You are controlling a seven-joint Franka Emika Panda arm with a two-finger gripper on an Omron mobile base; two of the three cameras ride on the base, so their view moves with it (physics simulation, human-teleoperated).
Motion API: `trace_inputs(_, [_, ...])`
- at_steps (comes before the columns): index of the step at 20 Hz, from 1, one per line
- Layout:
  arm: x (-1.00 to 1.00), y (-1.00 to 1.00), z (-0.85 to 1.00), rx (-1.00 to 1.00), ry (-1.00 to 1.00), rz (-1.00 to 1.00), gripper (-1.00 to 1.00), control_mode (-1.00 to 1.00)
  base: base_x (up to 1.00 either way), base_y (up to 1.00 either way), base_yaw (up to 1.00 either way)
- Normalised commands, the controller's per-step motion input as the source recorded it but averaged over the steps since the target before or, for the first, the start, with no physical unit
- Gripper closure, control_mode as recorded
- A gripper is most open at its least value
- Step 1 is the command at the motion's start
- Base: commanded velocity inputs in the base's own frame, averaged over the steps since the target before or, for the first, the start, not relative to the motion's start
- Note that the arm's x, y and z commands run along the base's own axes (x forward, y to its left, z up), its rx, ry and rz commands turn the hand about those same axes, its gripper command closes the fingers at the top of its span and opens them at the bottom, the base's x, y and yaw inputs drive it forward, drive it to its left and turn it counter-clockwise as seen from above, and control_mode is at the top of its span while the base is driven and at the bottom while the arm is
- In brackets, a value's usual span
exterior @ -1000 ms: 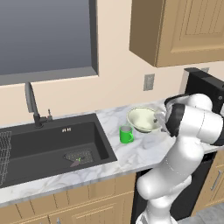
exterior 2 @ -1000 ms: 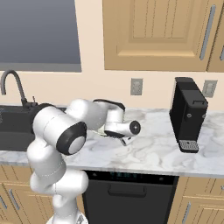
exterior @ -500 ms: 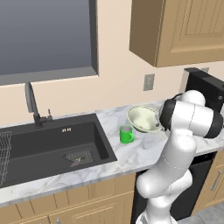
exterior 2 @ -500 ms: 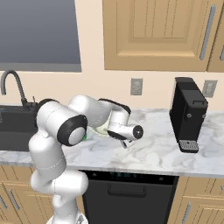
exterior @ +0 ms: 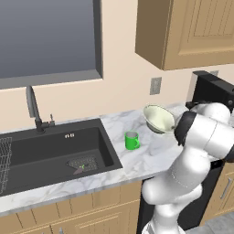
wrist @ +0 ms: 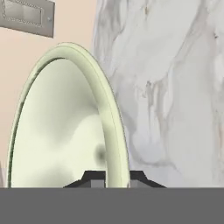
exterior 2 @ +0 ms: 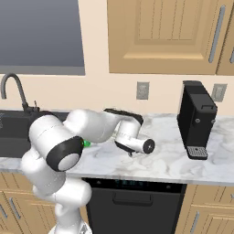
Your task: Clear the mugs and bowl far away from the sink.
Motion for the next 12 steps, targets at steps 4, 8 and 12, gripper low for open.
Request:
trace_inputs(4, [-0.80, -0.24, 0.95, 0.24, 0.12, -0.26, 1.00, -1.00, 0.00, 0.00, 0.00])
trace_inputs(8, [-0.91, -0.15, 0.78, 0.15, 0.29, -0.11, 1.00, -1.00, 0.00, 0.00, 0.00])
trace_inputs(12, [-0.97, -0.22, 0.79, 0.07, 0.37, -0.06, 1.00, -1.00, 0.00, 0.00, 0.00])
